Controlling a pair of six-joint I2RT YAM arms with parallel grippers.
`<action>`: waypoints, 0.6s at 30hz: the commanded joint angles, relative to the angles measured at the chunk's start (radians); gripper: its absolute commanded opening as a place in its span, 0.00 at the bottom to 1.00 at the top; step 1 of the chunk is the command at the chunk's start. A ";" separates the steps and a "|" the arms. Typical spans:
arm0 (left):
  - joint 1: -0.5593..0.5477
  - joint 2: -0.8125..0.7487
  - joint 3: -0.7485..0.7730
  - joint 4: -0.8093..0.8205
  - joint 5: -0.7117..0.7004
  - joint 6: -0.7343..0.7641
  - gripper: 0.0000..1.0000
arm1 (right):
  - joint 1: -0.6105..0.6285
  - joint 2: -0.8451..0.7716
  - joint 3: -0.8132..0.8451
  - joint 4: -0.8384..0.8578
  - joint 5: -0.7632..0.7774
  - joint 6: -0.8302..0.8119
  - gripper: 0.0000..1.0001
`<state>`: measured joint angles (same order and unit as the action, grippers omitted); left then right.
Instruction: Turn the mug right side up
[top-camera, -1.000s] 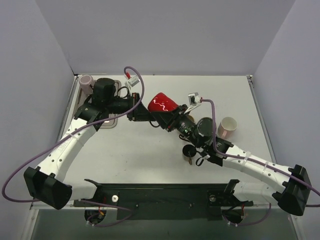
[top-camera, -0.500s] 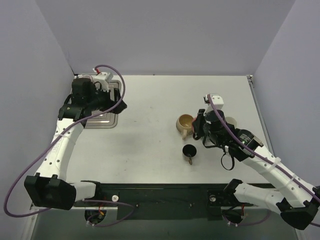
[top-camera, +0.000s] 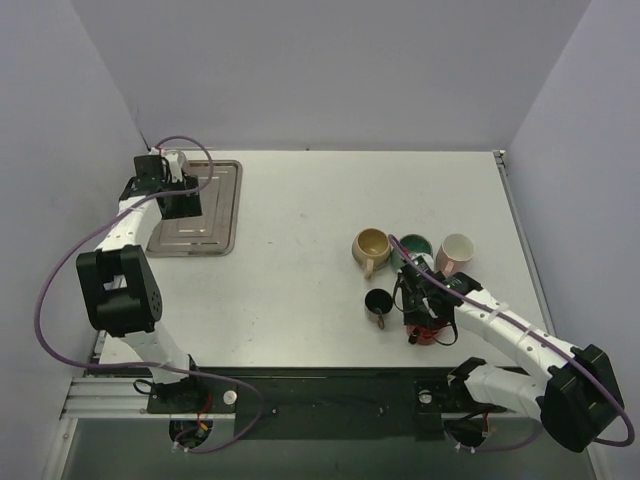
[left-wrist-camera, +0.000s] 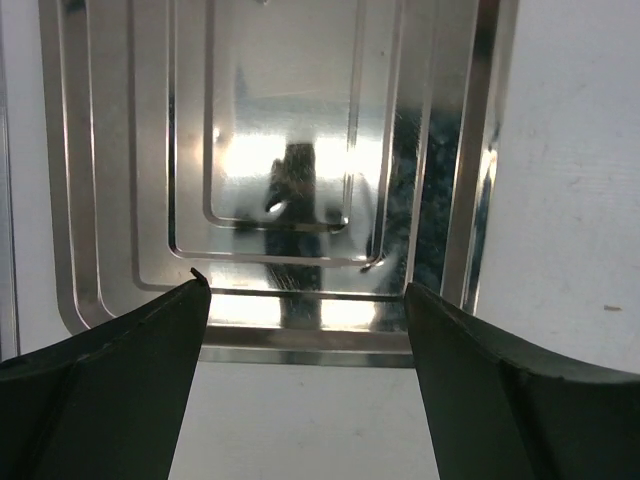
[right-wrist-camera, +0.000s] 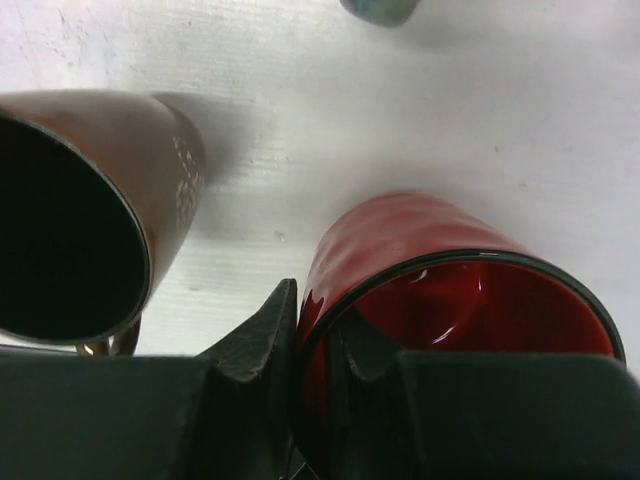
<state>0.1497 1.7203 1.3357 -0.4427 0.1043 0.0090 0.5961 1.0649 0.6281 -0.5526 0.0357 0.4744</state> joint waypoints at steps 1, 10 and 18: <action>-0.001 0.094 0.121 0.104 -0.135 -0.037 0.89 | -0.022 0.024 -0.014 0.114 -0.013 0.000 0.00; -0.009 0.346 0.357 0.144 -0.242 -0.101 0.90 | -0.038 -0.054 0.024 0.004 0.117 0.009 0.60; -0.032 0.605 0.692 0.039 -0.393 -0.248 0.91 | -0.019 -0.151 0.104 -0.089 0.207 0.016 0.65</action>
<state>0.1272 2.2272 1.8645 -0.3565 -0.2031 -0.1516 0.5644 0.9588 0.6785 -0.5549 0.1616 0.4774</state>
